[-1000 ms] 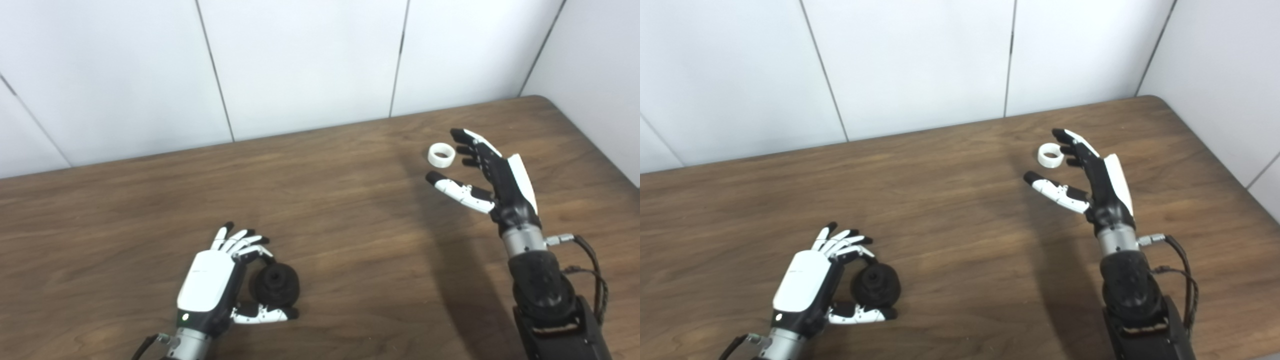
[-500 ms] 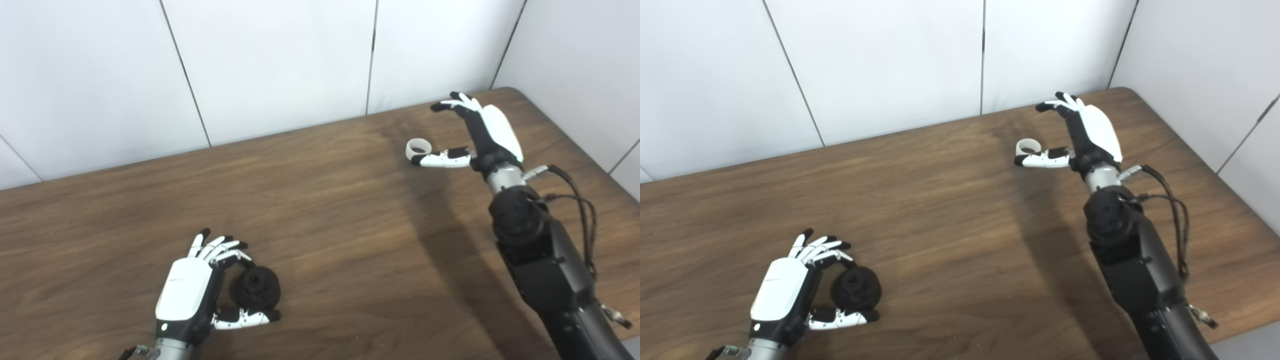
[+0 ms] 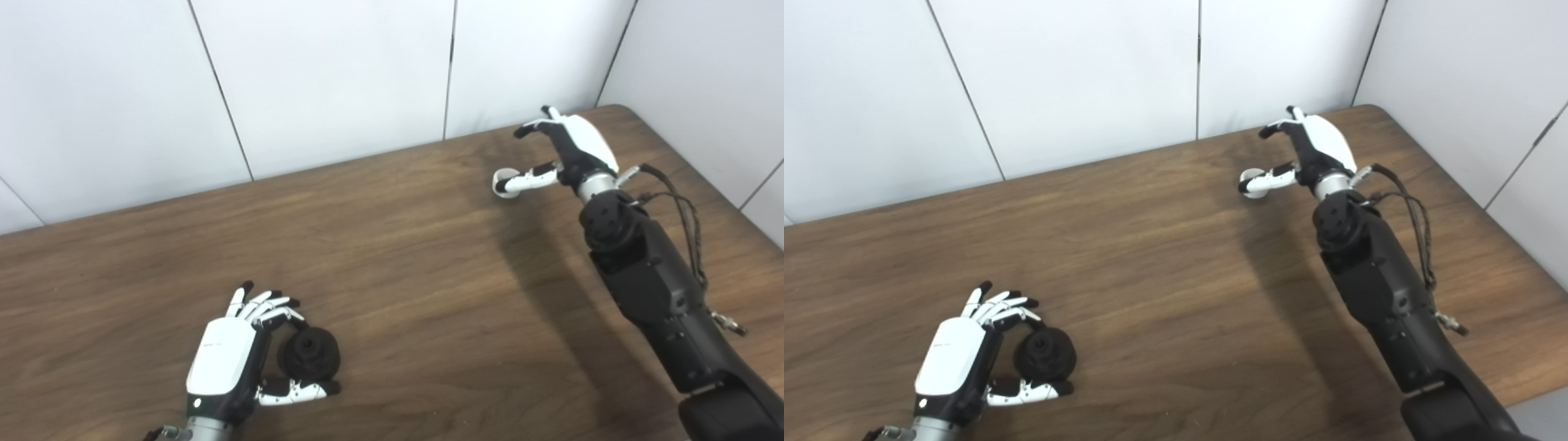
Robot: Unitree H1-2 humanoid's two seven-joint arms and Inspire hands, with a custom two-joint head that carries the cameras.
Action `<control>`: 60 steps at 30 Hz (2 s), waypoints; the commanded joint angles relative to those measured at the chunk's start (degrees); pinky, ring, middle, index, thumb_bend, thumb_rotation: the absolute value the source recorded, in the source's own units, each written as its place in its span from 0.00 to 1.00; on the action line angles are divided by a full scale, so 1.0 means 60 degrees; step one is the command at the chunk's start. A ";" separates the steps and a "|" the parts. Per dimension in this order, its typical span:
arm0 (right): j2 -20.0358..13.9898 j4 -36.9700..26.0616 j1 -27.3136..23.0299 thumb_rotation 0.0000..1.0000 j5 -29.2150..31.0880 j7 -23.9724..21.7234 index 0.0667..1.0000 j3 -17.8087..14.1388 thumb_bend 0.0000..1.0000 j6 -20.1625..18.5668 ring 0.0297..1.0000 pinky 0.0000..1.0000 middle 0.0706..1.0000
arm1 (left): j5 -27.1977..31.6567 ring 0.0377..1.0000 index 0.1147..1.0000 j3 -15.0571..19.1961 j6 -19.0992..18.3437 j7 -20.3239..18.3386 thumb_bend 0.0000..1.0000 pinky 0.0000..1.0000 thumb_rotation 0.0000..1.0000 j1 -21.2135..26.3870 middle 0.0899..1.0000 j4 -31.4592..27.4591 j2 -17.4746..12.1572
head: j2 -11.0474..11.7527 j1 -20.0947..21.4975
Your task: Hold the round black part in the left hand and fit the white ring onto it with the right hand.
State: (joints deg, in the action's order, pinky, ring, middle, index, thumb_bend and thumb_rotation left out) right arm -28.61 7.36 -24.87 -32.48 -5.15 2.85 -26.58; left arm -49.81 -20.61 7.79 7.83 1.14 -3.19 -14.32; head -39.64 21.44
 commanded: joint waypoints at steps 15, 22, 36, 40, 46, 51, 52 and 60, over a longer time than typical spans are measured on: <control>-0.0212 0.1130 -0.1230 0.28 -0.0810 -0.0529 0.71 0.0227 0.86 -0.0051 1.00 0.98 0.98 | -0.0094 0.85 0.42 -0.0003 0.0090 0.0123 0.52 1.00 0.05 -0.0239 0.75 0.0226 -0.0097 | -0.0034 -0.0037; -0.0184 0.1401 -0.1327 0.27 -0.1222 -0.0833 0.68 0.0153 0.84 -0.0054 1.00 0.99 0.97 | -0.0079 0.86 0.42 -0.0002 0.0021 0.0020 0.52 1.00 0.05 -0.0264 0.75 0.0108 -0.0095 | -0.0059 -0.0042; -0.0254 0.1634 -0.1332 0.25 -0.1360 -0.0827 0.64 0.0378 0.83 -0.0050 1.00 1.00 0.92 | -0.0105 0.86 0.42 0.0013 0.0038 0.0055 0.52 1.00 0.05 -0.0272 0.75 0.0095 -0.0080 | -0.0104 -0.0056; -0.0231 0.1603 -0.1309 0.24 -0.1251 -0.0749 0.63 0.0373 0.84 -0.0040 1.00 0.98 0.92 | -0.0085 0.86 0.42 0.0009 0.0114 0.0121 0.52 1.00 0.05 -0.0261 0.75 0.0138 -0.0082 | -0.0099 -0.0075; -0.0143 0.1649 -0.1328 0.28 -0.1350 -0.0757 0.66 0.0396 0.84 -0.0051 1.00 0.99 0.92 | -0.0165 0.86 0.42 -0.0005 0.0007 0.0066 0.52 1.00 0.05 -0.0269 0.75 0.0115 -0.0058 | -0.0102 -0.0112; -0.0091 0.1637 -0.1341 0.28 -0.1300 -0.0708 0.66 0.0406 0.84 -0.0048 1.00 0.99 0.92 | -0.0139 0.86 0.42 0.0000 -0.0036 0.0049 0.52 1.00 0.05 -0.0275 0.75 0.0105 0.0000 | -0.0105 -0.0136; -0.0089 0.1637 -0.1343 0.28 -0.1292 -0.0712 0.66 0.0409 0.84 -0.0047 1.00 0.99 0.91 | -0.0140 0.86 0.42 -0.0001 -0.0054 0.0034 0.52 1.00 0.05 -0.0275 0.75 0.0097 0.0010 | -0.0105 -0.0136; -0.0083 0.1679 -0.1345 0.27 -0.1300 -0.0739 0.65 0.0422 0.82 -0.0048 1.00 0.99 0.92 | -0.0146 0.86 0.42 -0.0014 -0.0055 0.0041 0.52 1.00 0.05 -0.0288 0.75 0.0088 0.0029 | -0.0126 -0.0147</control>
State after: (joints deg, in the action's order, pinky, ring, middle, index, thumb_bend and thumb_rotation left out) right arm -28.25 18.39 -29.83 -39.82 -10.76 5.66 -26.80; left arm -50.26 -20.40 7.27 7.52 0.88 -3.68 -14.21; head -40.34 20.48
